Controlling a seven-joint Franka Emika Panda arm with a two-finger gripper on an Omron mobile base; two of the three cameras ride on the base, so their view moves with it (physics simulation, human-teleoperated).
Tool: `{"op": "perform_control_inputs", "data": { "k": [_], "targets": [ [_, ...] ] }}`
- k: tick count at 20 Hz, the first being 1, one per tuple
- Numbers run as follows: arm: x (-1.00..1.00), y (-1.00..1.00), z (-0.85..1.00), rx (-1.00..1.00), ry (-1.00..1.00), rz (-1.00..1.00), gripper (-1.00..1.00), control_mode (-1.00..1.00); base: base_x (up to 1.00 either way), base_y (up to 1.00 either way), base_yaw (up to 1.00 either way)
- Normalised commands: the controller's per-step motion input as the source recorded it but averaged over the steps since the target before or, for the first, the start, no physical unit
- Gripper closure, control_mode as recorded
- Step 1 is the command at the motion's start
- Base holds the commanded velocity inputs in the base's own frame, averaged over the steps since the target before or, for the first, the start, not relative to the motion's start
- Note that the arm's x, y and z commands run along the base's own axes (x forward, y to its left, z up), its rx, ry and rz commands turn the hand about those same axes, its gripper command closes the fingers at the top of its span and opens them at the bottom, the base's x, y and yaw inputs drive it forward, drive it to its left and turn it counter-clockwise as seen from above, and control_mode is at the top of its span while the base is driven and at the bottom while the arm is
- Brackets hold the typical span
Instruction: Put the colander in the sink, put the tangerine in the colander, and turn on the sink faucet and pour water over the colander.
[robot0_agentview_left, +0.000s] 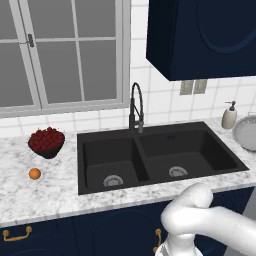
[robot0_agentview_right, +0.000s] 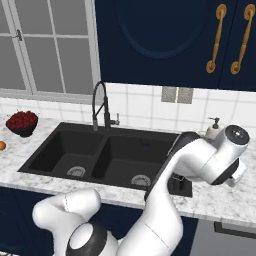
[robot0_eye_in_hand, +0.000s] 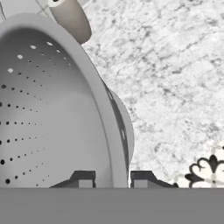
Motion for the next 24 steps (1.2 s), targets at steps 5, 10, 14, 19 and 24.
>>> {"op": "perform_control_inputs", "data": {
  "k": [5, 10, 14, 19, 24],
  "targets": [
    [0.01, 1.00, 0.05, -0.14, -0.01, 0.00, 1.00, -1.00, 0.00, 0.00, 0.00],
    [0.21, 1.00, 0.22, 0.00, -0.01, 0.00, 1.00, -1.00, 0.00, 0.00, 0.00],
    [0.29, 1.00, 0.34, 0.10, 0.12, 0.00, 1.00, -1.00, 0.00, 0.00, 0.00],
    [0.19, 1.00, 0.14, 0.05, 0.29, 0.04, 1.00, -1.00, 0.00, 0.00, 0.00],
    [0.09, 1.00, 0.00, 0.00, 0.54, 0.19, 1.00, -1.00, 0.00, 0.00, 0.00]
  ]
}}
